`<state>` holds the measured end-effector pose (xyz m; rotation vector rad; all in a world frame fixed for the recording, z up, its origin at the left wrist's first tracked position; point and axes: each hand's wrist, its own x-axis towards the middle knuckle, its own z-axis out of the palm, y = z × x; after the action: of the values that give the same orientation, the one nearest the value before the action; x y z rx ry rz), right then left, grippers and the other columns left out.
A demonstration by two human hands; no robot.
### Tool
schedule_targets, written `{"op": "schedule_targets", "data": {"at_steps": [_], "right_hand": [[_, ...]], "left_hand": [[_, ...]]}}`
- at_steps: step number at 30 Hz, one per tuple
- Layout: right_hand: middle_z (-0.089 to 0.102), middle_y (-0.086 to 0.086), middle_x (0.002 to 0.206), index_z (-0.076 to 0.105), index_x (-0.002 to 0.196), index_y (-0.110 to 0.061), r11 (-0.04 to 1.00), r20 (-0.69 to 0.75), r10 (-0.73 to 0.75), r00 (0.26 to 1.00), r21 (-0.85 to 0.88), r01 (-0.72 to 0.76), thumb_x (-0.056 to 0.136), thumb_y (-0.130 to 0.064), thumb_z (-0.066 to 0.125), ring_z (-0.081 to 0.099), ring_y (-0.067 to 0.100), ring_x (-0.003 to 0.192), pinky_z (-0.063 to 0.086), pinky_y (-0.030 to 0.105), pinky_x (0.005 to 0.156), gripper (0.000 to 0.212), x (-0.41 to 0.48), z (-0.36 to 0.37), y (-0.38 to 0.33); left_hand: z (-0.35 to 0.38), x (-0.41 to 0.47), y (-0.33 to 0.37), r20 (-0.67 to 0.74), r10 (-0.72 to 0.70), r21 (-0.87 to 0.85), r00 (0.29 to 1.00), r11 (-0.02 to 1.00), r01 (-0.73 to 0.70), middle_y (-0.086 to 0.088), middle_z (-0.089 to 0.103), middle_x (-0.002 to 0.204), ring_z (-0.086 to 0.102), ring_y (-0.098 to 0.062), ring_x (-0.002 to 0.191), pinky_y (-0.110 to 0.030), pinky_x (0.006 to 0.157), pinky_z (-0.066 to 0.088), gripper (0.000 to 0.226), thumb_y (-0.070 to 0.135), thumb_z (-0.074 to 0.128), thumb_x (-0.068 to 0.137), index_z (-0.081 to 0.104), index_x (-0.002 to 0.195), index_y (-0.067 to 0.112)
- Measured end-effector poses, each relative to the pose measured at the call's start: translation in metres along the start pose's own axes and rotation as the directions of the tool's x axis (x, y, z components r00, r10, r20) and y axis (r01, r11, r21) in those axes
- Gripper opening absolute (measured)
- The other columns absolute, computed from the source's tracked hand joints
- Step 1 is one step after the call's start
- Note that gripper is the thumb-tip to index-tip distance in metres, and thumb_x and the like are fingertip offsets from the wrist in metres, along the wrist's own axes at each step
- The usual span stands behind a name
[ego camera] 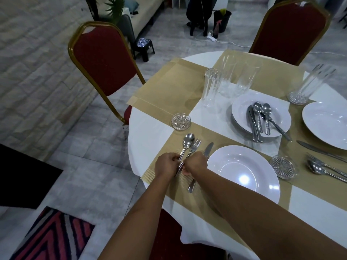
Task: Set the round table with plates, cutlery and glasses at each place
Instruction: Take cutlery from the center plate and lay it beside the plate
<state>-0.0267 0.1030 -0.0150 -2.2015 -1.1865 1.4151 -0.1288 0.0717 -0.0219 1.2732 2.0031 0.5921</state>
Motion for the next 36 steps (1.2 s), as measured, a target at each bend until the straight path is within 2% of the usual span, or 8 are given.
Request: {"op": "schedule_targets", "data": {"at_steps": [2,5,15,19,21,25,29,36], "right_hand": [[0.074,0.013,0.079,0.071,0.089,-0.001,1.0,0.004,-0.002,1.0,-0.009,0.002,0.084,0.0,0.062,0.073,0.026,0.066,0.046,0.019,0.034,0.01,0.0,0.0,0.0],[0.074,0.013,0.076,0.07,0.084,0.0,1.0,0.001,-0.01,1.0,-0.001,0.01,0.084,0.001,0.061,0.074,0.028,0.068,0.061,0.034,0.059,0.009,0.002,0.002,0.003],[0.073,0.014,0.079,0.068,0.078,-0.002,0.995,-0.019,-0.035,0.999,0.088,0.037,0.082,-0.005,0.057,0.072,0.034,0.077,0.061,0.045,0.077,0.012,0.01,0.013,0.014],[0.073,0.014,0.079,0.068,0.079,-0.003,0.997,-0.033,-0.035,0.999,0.075,0.037,0.08,-0.006,0.06,0.072,0.032,0.078,0.06,0.042,0.078,0.009,0.004,0.012,0.013],[0.073,0.013,0.08,0.068,0.079,-0.004,0.998,-0.034,-0.04,0.999,0.056,0.042,0.081,-0.005,0.06,0.073,0.031,0.079,0.06,0.041,0.078,0.007,0.002,0.012,0.013],[0.073,0.013,0.081,0.063,0.076,-0.008,0.998,-0.041,-0.04,0.998,0.039,0.042,0.083,-0.005,0.058,0.072,0.031,0.079,0.06,0.04,0.077,0.009,-0.001,0.011,0.013],[0.072,0.012,0.085,0.063,0.079,-0.008,0.998,-0.039,-0.06,0.997,0.019,0.061,0.085,-0.008,0.058,0.071,0.028,0.083,0.05,0.027,0.067,0.008,-0.007,0.007,0.012],[0.072,0.012,0.089,0.048,0.065,-0.016,0.997,-0.056,-0.077,0.995,-0.024,0.076,0.087,-0.008,0.057,0.07,0.027,0.087,0.048,0.027,0.068,0.025,-0.01,0.003,0.01]], "left_hand": [[0.0,-0.001,0.0,-0.003,0.002,0.007,1.0,1.0,-0.002,0.002,0.072,0.109,0.065,-0.018,0.103,-0.029,0.087,0.051,0.029,0.014,0.065,0.082,0.074,0.108,0.025],[0.0,-0.002,0.0,-0.006,0.007,0.013,1.0,1.0,-0.006,0.002,0.072,0.111,0.064,-0.017,0.103,-0.027,0.086,0.05,0.029,0.013,0.063,0.084,0.073,0.109,0.024],[-0.008,-0.005,-0.001,0.026,0.02,0.03,0.999,0.999,-0.02,-0.002,0.072,0.094,0.065,-0.02,0.097,-0.026,0.079,0.047,0.02,0.009,0.063,0.08,0.074,0.095,0.017],[-0.011,-0.007,-0.003,0.032,0.003,0.024,0.999,1.0,-0.004,-0.005,0.072,0.102,0.064,-0.02,0.101,-0.027,0.087,0.048,0.029,0.008,0.062,0.081,0.072,0.108,0.016],[-0.011,-0.008,-0.003,0.034,0.003,0.008,0.999,1.0,-0.003,-0.005,0.071,0.099,0.064,-0.02,0.099,-0.028,0.086,0.047,0.026,0.006,0.063,0.08,0.071,0.101,0.019],[-0.01,-0.011,-0.006,0.024,-0.013,0.007,1.0,1.0,0.012,-0.001,0.072,0.102,0.064,-0.016,0.1,-0.02,0.083,0.044,0.037,0.007,0.065,0.081,0.068,0.116,0.017],[-0.01,-0.014,-0.008,0.014,-0.025,-0.015,1.0,1.0,0.025,-0.002,0.072,0.102,0.065,-0.015,0.099,-0.019,0.082,0.045,0.036,0.008,0.068,0.082,0.068,0.117,0.015],[-0.009,-0.016,-0.008,0.01,-0.04,-0.015,0.999,0.999,0.04,-0.003,0.072,0.102,0.064,-0.014,0.097,-0.017,0.08,0.042,0.036,0.008,0.068,0.082,0.068,0.117,0.014]]}}
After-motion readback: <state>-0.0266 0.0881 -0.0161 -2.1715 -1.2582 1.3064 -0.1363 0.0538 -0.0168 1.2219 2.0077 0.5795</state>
